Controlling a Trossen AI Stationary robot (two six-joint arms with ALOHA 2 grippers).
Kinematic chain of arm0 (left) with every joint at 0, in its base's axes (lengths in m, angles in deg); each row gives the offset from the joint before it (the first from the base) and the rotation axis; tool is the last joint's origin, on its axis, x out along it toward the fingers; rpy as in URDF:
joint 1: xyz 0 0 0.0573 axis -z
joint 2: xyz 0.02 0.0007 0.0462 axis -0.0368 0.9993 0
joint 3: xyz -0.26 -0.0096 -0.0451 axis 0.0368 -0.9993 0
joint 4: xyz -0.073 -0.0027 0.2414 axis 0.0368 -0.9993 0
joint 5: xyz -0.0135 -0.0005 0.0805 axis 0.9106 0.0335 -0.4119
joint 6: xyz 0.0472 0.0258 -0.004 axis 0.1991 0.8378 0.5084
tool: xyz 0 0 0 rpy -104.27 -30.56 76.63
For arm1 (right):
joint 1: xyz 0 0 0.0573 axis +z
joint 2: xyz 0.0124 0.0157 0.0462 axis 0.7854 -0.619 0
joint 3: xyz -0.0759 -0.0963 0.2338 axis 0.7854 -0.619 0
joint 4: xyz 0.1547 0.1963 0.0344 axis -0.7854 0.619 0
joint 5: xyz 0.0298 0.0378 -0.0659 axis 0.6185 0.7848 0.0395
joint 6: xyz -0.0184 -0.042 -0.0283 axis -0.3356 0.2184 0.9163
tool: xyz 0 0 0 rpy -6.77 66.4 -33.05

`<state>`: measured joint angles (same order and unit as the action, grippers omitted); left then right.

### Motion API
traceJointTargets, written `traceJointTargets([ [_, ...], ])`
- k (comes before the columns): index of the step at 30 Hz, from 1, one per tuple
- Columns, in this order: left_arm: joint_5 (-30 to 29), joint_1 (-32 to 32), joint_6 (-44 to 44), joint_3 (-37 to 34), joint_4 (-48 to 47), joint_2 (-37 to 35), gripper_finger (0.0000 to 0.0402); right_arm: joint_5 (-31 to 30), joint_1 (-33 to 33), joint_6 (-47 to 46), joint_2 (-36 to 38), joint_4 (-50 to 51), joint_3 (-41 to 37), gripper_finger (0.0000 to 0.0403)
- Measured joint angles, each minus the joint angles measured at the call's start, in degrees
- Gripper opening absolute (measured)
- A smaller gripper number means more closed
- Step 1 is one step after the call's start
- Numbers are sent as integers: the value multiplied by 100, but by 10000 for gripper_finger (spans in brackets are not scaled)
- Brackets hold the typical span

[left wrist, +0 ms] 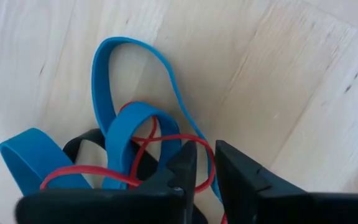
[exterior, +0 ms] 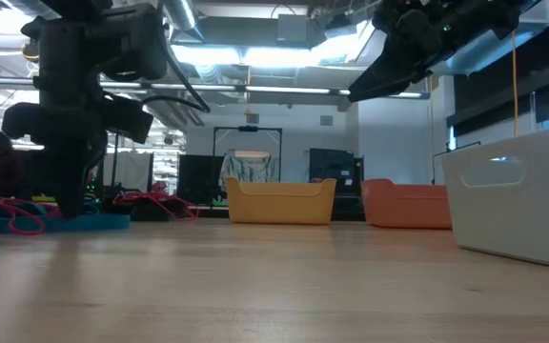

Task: Sort rubber bands into baskets
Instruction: Put the red rubber band into the orange bin

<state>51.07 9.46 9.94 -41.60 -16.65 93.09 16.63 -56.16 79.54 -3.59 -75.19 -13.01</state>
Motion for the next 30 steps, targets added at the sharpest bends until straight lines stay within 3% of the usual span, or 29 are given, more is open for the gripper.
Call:
traceJointTargets([
  [7,173,-2,337,0,7,-2,4,1,0,0,0,46,0,241],
  [30,208,180,774,1160,-376,-345,12,4,0,0,-216,-6,0,241],
])
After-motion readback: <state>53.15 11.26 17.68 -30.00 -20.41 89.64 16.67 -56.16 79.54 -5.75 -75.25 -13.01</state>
